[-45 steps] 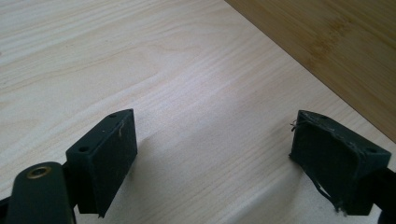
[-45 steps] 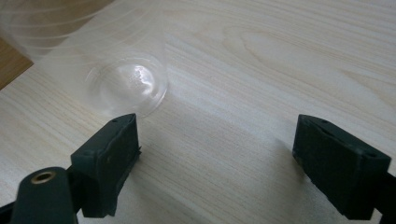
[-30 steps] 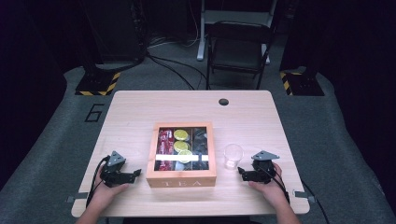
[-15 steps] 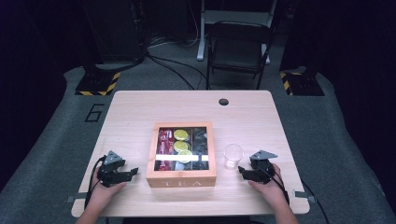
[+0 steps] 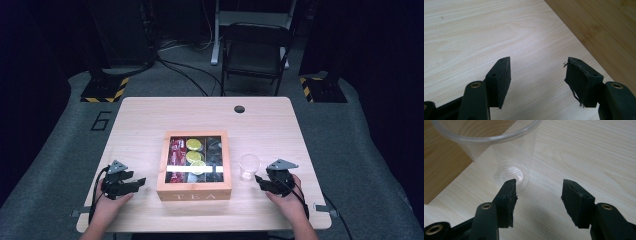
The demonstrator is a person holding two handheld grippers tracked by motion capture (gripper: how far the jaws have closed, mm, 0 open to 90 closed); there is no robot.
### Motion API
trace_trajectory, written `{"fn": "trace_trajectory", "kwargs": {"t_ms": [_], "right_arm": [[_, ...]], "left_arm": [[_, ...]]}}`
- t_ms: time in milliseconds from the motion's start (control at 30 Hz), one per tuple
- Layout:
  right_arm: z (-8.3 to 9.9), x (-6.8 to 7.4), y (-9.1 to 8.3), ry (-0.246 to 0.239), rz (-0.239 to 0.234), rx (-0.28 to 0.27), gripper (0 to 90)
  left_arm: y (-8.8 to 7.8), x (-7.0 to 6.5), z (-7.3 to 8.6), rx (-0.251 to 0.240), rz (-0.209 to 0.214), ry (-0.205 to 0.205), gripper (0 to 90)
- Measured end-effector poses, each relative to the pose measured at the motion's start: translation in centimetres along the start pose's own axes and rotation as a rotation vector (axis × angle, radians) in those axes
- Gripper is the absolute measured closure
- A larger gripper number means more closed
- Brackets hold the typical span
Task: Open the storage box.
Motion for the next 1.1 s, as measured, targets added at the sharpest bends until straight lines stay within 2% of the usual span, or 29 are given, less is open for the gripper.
{"fn": "trace_trajectory", "kwargs": {"t_ms": [100, 200, 333, 667, 733, 767, 867, 1000, 1100], "right_arm": [[-0.2, 0.1, -0.2, 0.014, -0.003, -0.003, 46.5], [-0.5, 0.3, -0.7, 0.039, -0.029, -0.017, 47.7], [-0.8, 0.4, -1.2, 0.054, -0.038, -0.036, 49.7], [-1.8, 1.0, -3.8, 0.031, -0.045, -0.098, 51.1], [-1.9, 1.1, -4.0, 0.031, -0.047, -0.101, 51.0], [-2.2, 1.3, -4.4, 0.041, -0.056, -0.119, 50.1], [-2.5, 1.6, -4.6, 0.044, -0.082, -0.129, 49.1], [-2.6, 1.9, -4.7, 0.031, -0.09, -0.12, 48.3], [-2.9, 2.7, -4.8, 0.013, -0.099, -0.125, 45.5]], "left_arm": [[-0.2, -0.1, -0.1, -0.005, 0.003, 0.002, 36.7], [-0.4, -0.2, -0.3, -0.009, 0.001, 0.009, 36.8], [-0.6, -0.4, -0.3, 0.007, 0.014, 0.025, 36.6], [-1.4, -1.1, -0.6, 0.0, 0.038, 0.042, 36.7], [-1.5, -1.2, -0.6, 0.0, 0.042, 0.043, 36.7], [-1.6, -1.3, -0.7, -0.004, 0.046, 0.036, 36.8], [-1.8, -1.4, -0.7, 0.0, 0.051, 0.033, 36.8], [-2.0, -1.5, -0.7, 0.002, 0.053, 0.022, 37.0], [-2.4, -1.7, -0.7, -0.001, 0.054, 0.017, 36.9]]}}
Point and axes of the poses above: each handheld gripper's, and its own axes: y roughly forward along the jaws, z roughly out of its underside, x roughly to its left, the point moved 5 cm from there along y, roughly forward along the jaws, and after that the axes turned 5 degrees about -z, right-handed, at the moved point
